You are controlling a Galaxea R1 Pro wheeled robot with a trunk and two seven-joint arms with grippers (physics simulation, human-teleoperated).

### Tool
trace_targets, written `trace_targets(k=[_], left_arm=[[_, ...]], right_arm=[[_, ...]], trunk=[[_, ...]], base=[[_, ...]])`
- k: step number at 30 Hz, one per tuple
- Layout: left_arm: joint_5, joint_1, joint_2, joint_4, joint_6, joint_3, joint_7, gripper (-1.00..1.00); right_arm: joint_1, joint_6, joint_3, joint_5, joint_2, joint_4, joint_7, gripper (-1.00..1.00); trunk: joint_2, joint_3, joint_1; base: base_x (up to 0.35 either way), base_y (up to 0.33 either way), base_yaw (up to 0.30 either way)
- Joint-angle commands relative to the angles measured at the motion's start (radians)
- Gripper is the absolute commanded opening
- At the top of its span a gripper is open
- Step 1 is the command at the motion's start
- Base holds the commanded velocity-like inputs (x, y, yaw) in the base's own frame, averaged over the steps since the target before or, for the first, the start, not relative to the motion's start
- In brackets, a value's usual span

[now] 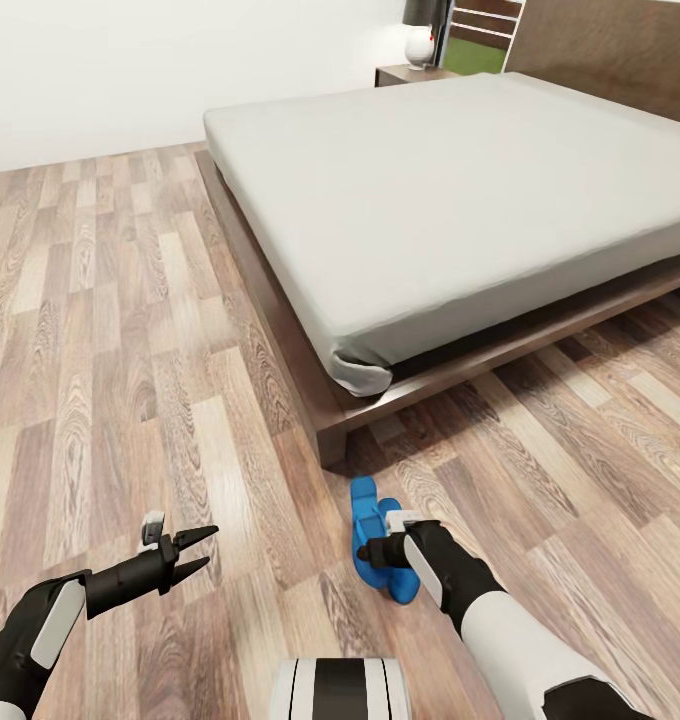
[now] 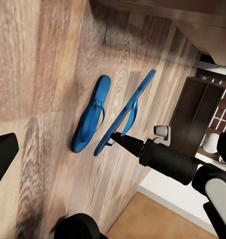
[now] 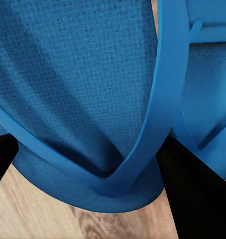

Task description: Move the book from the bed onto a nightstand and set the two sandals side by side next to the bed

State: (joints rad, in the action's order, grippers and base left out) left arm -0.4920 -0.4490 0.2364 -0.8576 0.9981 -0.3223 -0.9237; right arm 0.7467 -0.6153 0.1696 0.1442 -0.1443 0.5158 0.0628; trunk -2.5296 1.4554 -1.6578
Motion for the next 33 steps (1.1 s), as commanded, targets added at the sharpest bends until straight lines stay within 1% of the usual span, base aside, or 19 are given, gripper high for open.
trace_targets(k=[1,4,21,33], left_arm=[[0.003,0.0,0.0,0.0,0.004,-0.001,-0.004,1.0],[0.002,0.0,0.0,0.0,0.004,-0.001,-0.004,1.0],[0.003,0.0,0.0,0.0,0.004,-0.001,-0.004,1.0],[0.001,0.0,0.0,0.0,0.004,-0.001,-0.004,1.0]], right_arm=[[0.0,-0.004,0.004,0.011,0.0,0.001,-0.001,-1.0],[0.0,-0.004,0.004,0.011,-0.001,-0.001,-0.001,-1.0],[0.0,-0.004,0.005,0.012,-0.003,-0.003,-0.001,-1.0],[0.006,-0.004,0.005,0.013,-0.003,-0.003,-0.001,-1.0]], trunk=[[0.0,0.001,0.0],[0.0,0.001,0.0],[-0.004,0.066,-0.007],[-0.004,0.066,-0.007]], base=[[0.0,0.0,0.0],[0.0,0.0,0.0],[0.0,0.0,0.0],[0.0,0.0,0.0]])
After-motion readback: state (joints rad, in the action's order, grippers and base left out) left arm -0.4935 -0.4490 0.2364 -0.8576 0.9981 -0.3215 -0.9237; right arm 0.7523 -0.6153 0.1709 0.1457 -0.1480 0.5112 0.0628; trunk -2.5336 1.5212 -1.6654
